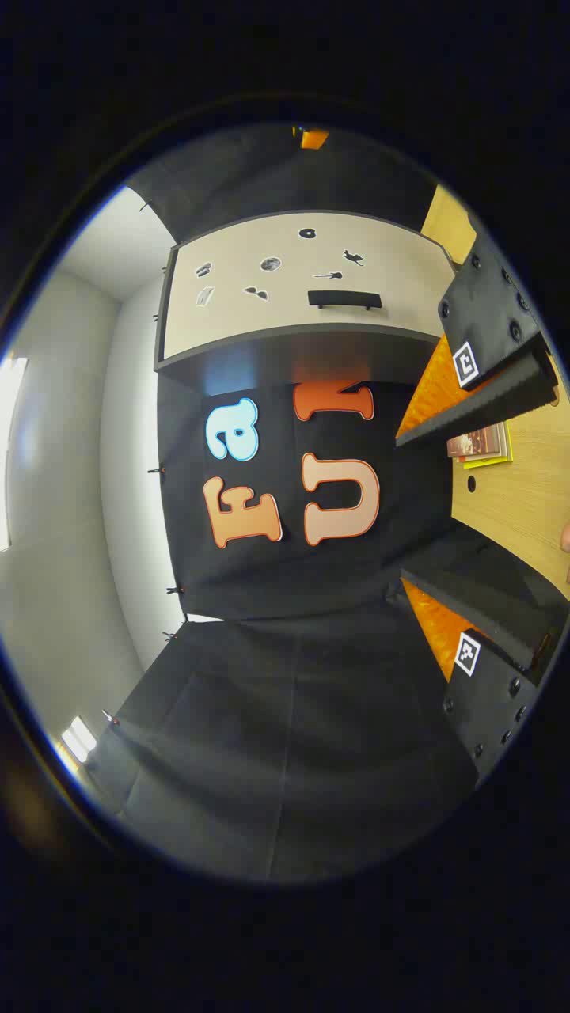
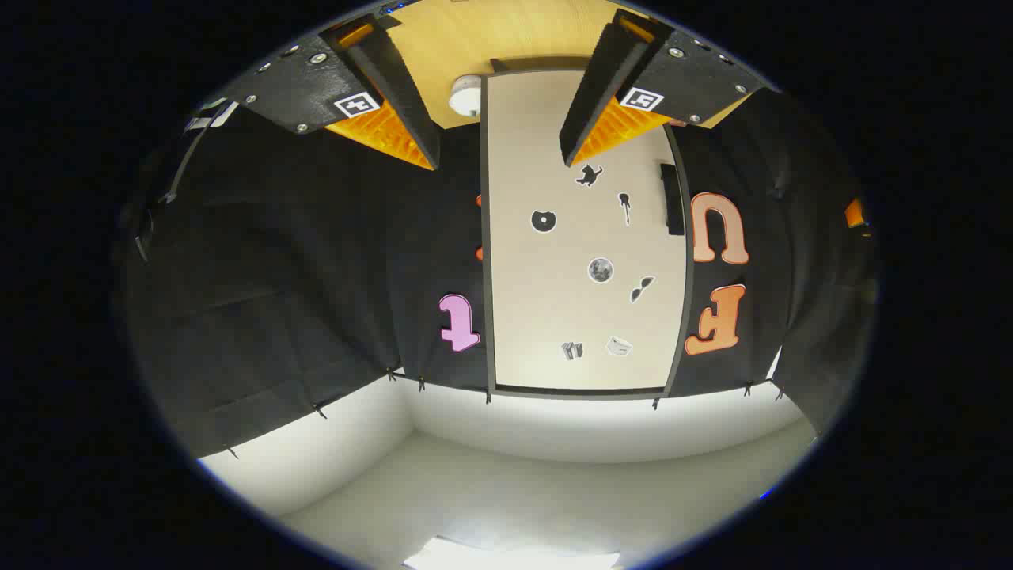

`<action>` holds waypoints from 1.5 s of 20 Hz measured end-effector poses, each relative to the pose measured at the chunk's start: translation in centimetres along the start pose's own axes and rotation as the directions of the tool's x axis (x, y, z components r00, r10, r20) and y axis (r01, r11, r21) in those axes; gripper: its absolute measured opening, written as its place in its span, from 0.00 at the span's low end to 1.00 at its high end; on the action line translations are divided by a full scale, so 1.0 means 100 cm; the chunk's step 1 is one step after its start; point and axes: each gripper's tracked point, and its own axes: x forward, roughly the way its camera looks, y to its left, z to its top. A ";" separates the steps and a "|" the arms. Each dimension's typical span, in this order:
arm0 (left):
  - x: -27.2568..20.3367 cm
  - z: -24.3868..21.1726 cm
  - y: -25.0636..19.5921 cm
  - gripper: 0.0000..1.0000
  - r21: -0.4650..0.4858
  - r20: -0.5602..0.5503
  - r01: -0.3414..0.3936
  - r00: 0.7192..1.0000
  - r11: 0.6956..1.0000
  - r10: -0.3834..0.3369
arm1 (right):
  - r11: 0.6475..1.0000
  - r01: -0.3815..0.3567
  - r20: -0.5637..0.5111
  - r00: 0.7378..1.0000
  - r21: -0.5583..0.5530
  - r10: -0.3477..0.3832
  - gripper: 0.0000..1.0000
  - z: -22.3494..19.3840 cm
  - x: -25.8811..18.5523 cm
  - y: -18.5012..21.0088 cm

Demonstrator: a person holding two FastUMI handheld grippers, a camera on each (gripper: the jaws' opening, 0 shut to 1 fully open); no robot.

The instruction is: Open the cabinet door with the right hand, grasp the bottle in the cabinet with the left hand and place it on the coaster, then close the cabinet door with the right hand.

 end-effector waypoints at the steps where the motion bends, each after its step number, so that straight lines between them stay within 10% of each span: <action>1: -0.002 0.001 0.002 0.93 -0.005 0.003 0.008 1.000 1.000 -0.007 | 1.000 0.006 -0.021 1.000 0.020 -0.006 0.94 -0.001 -0.004 0.000; 14: -0.010 -0.012 0.023 0.96 -0.017 -0.033 -0.011 0.999 1.000 0.011 | 0.999 0.041 -0.083 0.996 -0.015 -0.043 0.94 -0.010 -0.014 0.001; 30: -0.011 -0.022 0.053 0.97 -0.020 -0.043 -0.055 0.998 0.998 0.054 | 0.980 -0.195 -0.078 0.978 -0.026 0.193 0.94 -0.020 0.091 0.170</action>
